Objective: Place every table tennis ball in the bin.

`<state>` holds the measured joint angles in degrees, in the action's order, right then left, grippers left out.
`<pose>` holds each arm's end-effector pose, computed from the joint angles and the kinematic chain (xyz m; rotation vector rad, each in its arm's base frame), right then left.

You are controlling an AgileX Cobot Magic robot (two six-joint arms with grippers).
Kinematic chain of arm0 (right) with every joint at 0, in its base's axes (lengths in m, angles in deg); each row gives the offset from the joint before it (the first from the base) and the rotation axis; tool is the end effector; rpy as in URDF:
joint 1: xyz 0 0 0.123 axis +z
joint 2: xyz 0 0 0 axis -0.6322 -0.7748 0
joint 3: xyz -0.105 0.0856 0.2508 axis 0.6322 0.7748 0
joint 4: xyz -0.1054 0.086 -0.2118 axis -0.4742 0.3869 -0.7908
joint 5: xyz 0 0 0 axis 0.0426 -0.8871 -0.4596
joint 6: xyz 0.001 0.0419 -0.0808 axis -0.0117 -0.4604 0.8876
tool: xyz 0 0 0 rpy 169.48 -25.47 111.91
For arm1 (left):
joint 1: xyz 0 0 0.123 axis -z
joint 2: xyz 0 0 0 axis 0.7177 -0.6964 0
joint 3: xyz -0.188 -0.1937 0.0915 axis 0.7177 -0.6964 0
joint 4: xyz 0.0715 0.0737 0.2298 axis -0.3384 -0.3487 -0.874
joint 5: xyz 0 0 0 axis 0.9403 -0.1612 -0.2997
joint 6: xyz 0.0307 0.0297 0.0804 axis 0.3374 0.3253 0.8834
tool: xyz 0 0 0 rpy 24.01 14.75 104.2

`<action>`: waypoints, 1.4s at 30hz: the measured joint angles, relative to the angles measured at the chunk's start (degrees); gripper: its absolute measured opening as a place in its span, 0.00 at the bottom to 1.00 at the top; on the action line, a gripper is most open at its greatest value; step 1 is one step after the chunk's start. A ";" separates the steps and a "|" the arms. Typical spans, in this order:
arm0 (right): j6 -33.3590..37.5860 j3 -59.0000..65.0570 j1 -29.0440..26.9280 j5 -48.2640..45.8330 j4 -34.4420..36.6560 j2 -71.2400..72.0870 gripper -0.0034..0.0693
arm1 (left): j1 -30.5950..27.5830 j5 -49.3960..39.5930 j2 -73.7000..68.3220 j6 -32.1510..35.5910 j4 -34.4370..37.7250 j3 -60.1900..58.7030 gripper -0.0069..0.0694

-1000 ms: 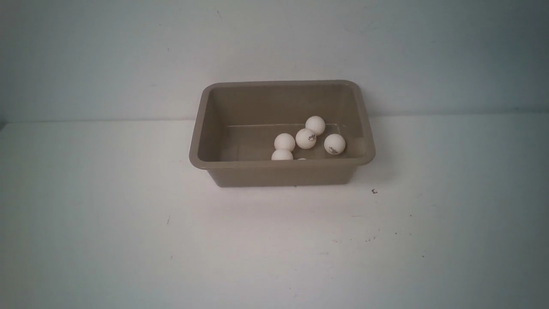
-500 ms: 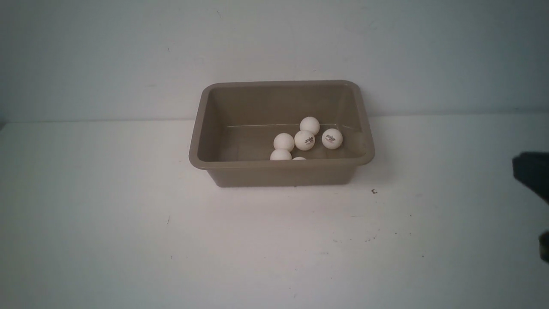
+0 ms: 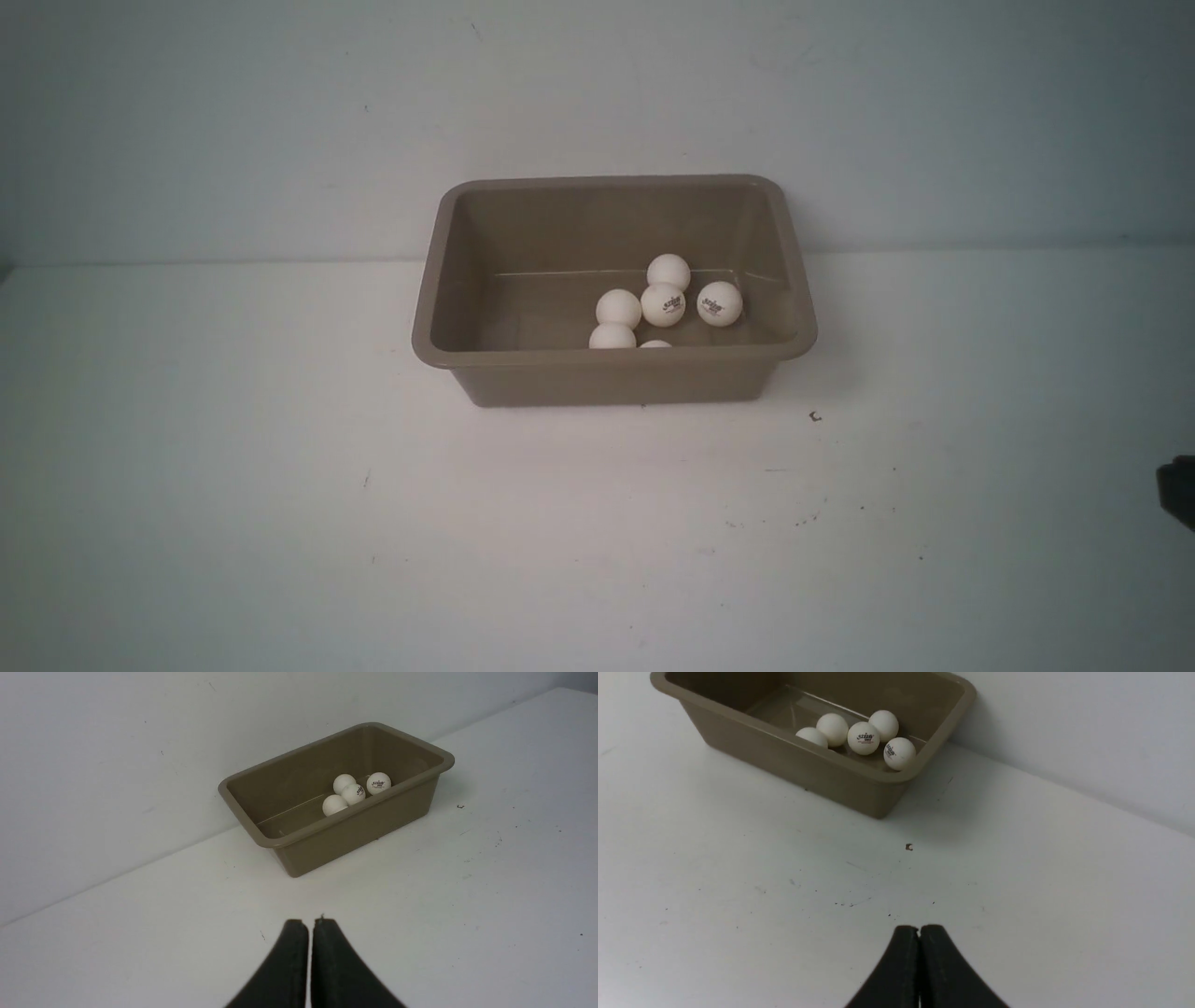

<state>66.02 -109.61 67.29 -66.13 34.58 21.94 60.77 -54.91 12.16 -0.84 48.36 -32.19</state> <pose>0.0992 0.0377 0.2953 -0.5160 2.0684 0.0839 -0.0226 -0.0074 0.3173 0.4903 1.7152 -0.1857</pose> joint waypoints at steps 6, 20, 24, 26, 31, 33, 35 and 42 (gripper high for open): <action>-0.64 0.17 0.00 -2.77 2.35 0.00 0.03 | 0.00 0.01 0.00 -0.05 1.51 0.00 0.09; -0.76 0.17 0.00 -4.27 2.57 0.00 0.03 | 0.00 2.91 0.00 1.82 -0.60 -0.27 0.09; -0.76 0.17 0.00 -4.27 2.57 0.00 0.03 | -0.84 17.61 0.00 3.14 -4.86 -2.98 0.09; -0.76 0.17 0.00 -4.27 2.57 0.00 0.03 | -2.45 23.38 0.00 3.30 -6.31 -5.07 0.09; -0.76 0.22 0.00 -4.27 2.57 0.00 0.03 | -10.62 30.72 -0.06 3.30 -7.43 -17.90 0.09; -0.76 0.22 0.00 -4.27 2.57 0.00 0.03 | -13.60 32.27 -0.10 3.05 -7.09 -22.72 0.09; -0.76 0.22 0.00 -4.32 2.57 0.00 0.03 | -15.68 34.95 -0.10 1.95 -6.22 -27.64 0.09; -0.81 0.22 0.00 -4.32 2.57 0.00 0.03 | -20.25 43.31 -0.10 -2.39 -3.31 -36.21 0.09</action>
<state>65.21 -109.39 67.29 -70.45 37.15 21.94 40.52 -11.59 12.06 -3.23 45.05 -68.40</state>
